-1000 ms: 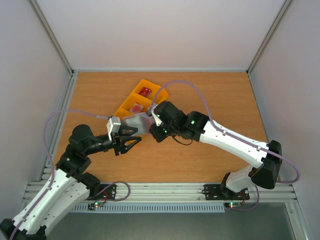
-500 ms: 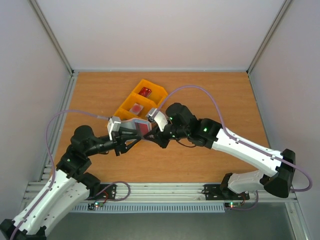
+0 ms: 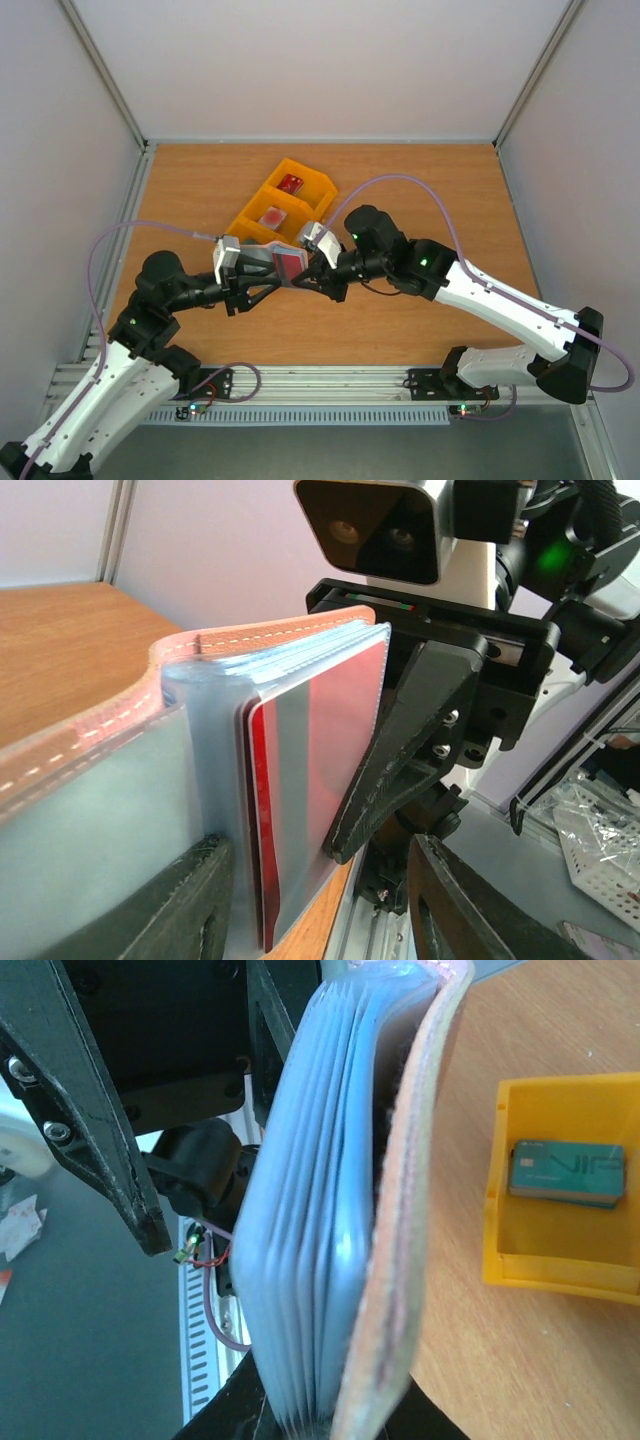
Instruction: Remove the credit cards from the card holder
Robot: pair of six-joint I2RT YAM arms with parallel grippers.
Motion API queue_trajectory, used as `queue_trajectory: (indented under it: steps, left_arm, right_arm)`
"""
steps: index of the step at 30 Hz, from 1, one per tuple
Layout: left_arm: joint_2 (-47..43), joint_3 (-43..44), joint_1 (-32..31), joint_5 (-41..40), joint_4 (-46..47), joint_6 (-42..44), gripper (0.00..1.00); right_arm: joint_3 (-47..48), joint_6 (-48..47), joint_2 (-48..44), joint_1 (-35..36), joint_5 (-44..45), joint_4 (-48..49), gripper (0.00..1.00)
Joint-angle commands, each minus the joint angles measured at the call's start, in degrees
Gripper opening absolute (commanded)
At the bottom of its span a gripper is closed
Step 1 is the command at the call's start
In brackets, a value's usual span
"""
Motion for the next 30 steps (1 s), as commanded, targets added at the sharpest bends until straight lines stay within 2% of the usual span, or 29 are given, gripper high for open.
queue_trajectory:
  steps: [1, 5, 8, 12, 19, 24, 27, 29, 30]
  left_arm:
    - [1.13, -0.05, 0.76, -2.30, 1.78, 0.46, 0.51]
    - [1.31, -0.40, 0.76, 1.60, 6.32, -0.85, 0.50]
    - [1.54, -0.98, 0.51, 5.08, 12.23, -2.30, 0.42]
    - [1.52, -0.85, 0.41, 7.71, 13.12, -2.75, 0.27]
    - [1.13, -1.00, 0.15, 11.22, 15.39, -2.80, 0.26]
    - [1.43, -0.09, 0.14, 13.42, 19.09, -2.32, 0.37]
    - [1.96, 0.24, 0.14, 11.43, 18.90, -3.60, 0.41]
    - [2.01, -0.10, 0.14, 10.39, 18.30, -4.12, 0.39]
    - [1.99, -0.15, 0.14, 9.96, 17.82, -3.88, 0.34]
  right_arm:
    - [1.86, -3.36, 0.49, 2.33, -16.72, 5.70, 0.01]
    - [2.00, -3.52, 1.94, 2.68, -17.61, 7.40, 0.01]
    - [2.57, -3.35, 3.18, 2.68, -14.26, 7.99, 0.01]
    - [3.37, -3.09, 4.42, 2.55, -11.49, 8.32, 0.01]
    - [3.87, -2.19, 6.25, 2.00, -10.16, 9.05, 0.01]
    - [5.24, -1.14, 8.13, 1.45, -6.91, 9.89, 0.01]
    - [6.89, -0.69, 9.70, 1.50, -7.11, 10.13, 0.01]
    - [6.89, -0.82, 10.02, 1.77, -8.67, 11.04, 0.01]
    - [6.83, -1.13, 10.06, 1.86, -9.54, 11.09, 0.01]
